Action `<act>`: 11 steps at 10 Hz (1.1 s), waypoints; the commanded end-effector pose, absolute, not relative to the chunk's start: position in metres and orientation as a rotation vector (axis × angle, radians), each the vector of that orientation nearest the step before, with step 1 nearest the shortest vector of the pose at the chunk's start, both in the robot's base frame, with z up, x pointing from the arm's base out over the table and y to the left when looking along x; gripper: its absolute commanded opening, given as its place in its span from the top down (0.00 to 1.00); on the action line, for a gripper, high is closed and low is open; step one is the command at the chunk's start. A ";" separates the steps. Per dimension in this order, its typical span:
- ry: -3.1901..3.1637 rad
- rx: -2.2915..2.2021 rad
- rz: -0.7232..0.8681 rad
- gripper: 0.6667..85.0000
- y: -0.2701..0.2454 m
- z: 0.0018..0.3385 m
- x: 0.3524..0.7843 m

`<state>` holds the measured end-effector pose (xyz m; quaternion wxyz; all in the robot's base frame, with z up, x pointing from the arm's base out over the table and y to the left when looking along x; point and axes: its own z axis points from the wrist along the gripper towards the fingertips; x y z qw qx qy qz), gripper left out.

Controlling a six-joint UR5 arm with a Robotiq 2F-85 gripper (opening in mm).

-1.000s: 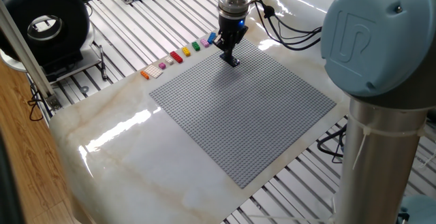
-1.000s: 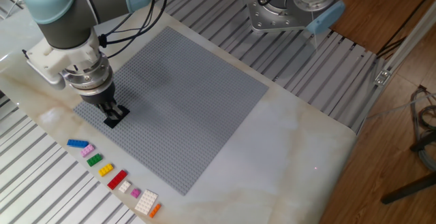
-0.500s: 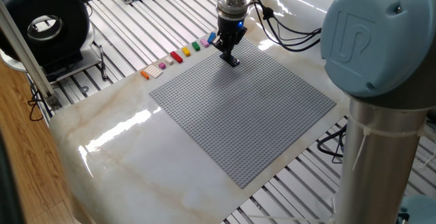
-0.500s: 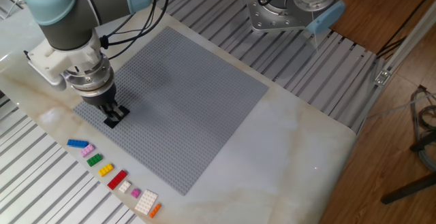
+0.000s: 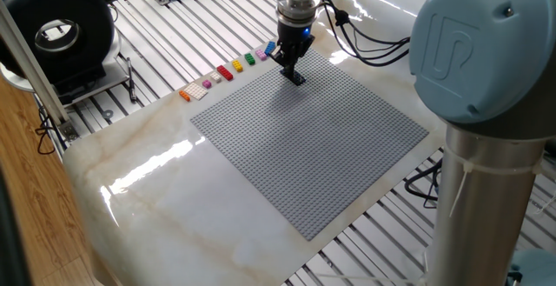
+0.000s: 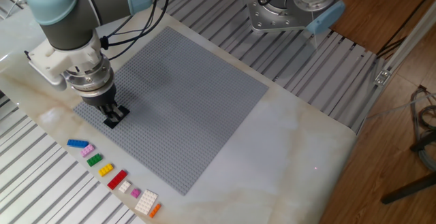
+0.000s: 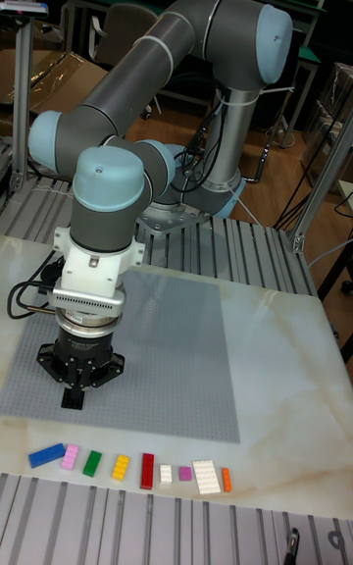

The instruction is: Stack small Lego blocks one on top of the other

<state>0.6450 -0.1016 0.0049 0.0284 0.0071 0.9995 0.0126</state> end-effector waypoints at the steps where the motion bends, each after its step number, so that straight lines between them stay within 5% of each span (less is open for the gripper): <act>1: 3.085 0.028 0.066 1.00 -0.100 0.008 0.642; 11: 3.068 0.014 0.049 1.00 -0.106 0.007 0.650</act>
